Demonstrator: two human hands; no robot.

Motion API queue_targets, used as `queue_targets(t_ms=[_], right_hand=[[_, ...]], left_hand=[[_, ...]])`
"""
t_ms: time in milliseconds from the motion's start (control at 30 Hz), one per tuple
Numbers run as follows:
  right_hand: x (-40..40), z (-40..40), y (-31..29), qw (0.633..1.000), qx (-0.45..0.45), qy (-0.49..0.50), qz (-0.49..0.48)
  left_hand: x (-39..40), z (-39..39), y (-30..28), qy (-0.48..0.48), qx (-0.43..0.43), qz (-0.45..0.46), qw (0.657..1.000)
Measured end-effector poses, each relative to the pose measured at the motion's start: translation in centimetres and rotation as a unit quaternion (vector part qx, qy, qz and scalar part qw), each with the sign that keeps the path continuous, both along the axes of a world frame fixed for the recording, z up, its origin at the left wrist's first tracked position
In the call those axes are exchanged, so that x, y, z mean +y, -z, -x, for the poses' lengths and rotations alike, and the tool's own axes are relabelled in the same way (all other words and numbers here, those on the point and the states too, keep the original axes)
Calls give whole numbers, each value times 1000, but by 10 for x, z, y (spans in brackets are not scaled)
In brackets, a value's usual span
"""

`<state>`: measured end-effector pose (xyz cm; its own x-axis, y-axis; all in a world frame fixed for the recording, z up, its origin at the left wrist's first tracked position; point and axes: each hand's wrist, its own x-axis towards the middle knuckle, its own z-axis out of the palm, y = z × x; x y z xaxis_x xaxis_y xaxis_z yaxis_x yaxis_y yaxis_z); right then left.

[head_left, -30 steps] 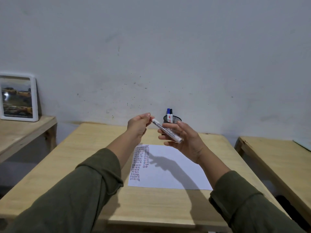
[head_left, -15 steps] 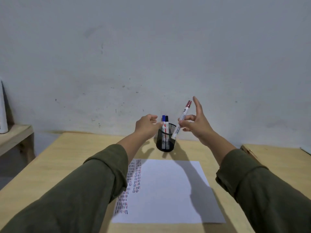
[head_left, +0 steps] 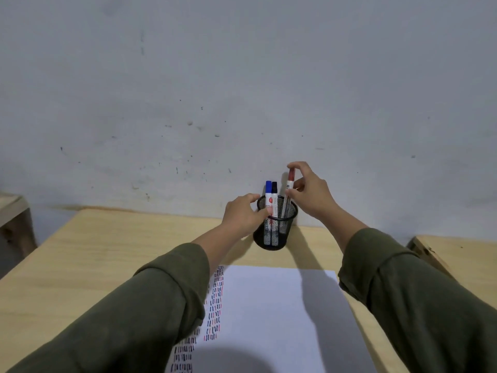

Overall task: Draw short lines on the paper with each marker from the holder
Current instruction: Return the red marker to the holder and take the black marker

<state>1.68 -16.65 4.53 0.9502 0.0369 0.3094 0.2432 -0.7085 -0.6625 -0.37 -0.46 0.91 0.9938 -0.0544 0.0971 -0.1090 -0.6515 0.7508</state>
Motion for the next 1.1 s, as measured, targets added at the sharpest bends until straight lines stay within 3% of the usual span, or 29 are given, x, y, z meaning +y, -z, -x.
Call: queue_targets(t_ms=[433, 700, 933, 1100], right_hand=[[-4, -10, 18, 995, -26, -1, 92], [-3, -18, 22, 989, -44, -8, 142], [-3, -19, 21, 988, -25, -16, 152], [-3, -12, 21, 995, -53, -20, 88]], left_hand=[[-2, -1, 5, -1, 4, 76, 997], [-1, -2, 5, -6, 9, 76, 997], [-2, -2, 3, -4, 9, 74, 997], [-2, -2, 4, -11, 8, 80, 997]])
